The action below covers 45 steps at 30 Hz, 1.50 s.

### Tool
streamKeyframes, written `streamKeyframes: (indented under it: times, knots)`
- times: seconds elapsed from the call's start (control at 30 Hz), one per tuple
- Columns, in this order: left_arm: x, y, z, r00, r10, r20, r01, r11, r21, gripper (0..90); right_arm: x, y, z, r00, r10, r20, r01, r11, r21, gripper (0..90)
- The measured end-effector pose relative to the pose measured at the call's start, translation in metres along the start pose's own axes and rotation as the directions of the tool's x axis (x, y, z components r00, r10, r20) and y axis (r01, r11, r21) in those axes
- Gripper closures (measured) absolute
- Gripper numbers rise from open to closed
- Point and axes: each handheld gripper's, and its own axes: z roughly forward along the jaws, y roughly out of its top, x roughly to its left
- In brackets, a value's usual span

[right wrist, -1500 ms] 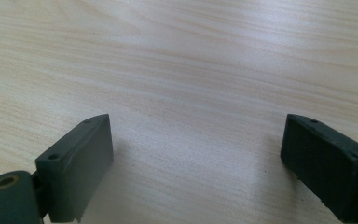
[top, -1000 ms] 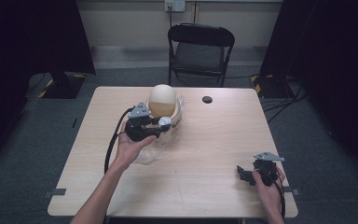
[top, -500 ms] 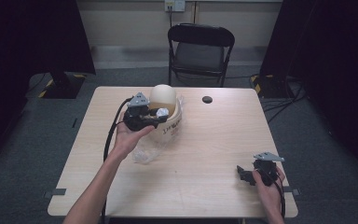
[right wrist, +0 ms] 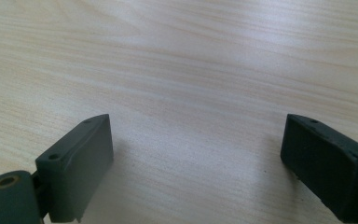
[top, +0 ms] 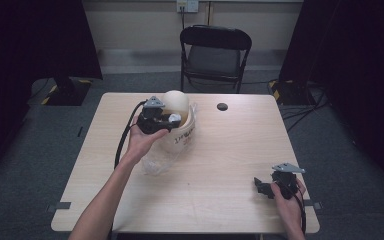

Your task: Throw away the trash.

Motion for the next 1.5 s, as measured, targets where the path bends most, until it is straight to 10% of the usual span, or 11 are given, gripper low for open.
streamKeyframes:
  times: [1.5]
  knots:
    - [0.003,0.004,0.023,0.9931,-0.077,-0.089,0.084,0.9934,0.078,51.7,0.0,0.0,0.0,1.0,0.0,0.0,0.0,1.0,0.0,8.6]
